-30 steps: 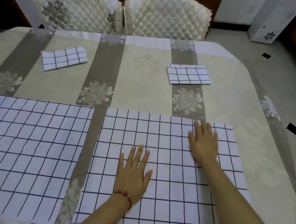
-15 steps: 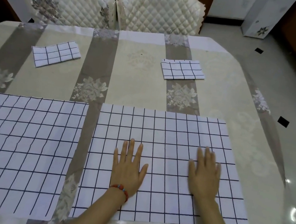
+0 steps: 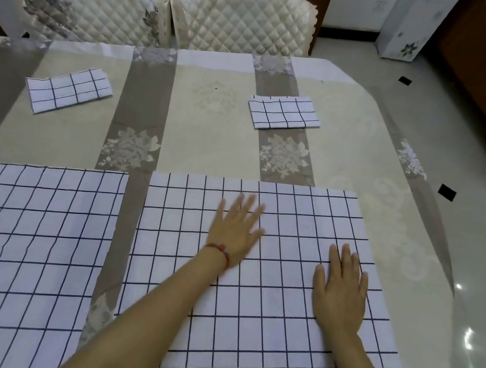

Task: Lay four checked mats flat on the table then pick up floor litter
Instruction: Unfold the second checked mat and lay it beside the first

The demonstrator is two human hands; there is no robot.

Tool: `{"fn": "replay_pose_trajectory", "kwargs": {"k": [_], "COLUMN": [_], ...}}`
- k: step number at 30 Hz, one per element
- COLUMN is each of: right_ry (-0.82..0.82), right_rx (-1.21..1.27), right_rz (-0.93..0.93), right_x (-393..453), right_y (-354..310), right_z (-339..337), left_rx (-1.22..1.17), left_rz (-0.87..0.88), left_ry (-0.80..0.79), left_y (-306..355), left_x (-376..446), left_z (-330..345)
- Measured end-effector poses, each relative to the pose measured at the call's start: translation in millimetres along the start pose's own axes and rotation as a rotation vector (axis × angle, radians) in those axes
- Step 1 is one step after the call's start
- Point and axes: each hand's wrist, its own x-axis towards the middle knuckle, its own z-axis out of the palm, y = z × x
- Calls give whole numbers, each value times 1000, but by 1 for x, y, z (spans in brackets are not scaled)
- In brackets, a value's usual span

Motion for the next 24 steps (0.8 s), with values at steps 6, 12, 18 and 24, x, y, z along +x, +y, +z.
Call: {"fn": "replay_pose_trajectory", "kwargs": {"k": [6,12,18,24], "right_ry": [-1,-16,-21,-57], "right_rx": [8,17,17,33], "right_rz": [1,1,-3,-10], "right_x": [-1,-2,-3,-3], "right_y": [-2,-4,-3,-3], "right_z": [-2,-3,-4,-7], "left_rx": [-92,-49,-33,-62], "left_rz": [-410,-37,-304,-333], "left_ry": [86,4,104,76], "left_y": [-31,3,-46,-45], "left_x": [-29,-110,-136,-142], "left_z": [-11,26,19,13]}}
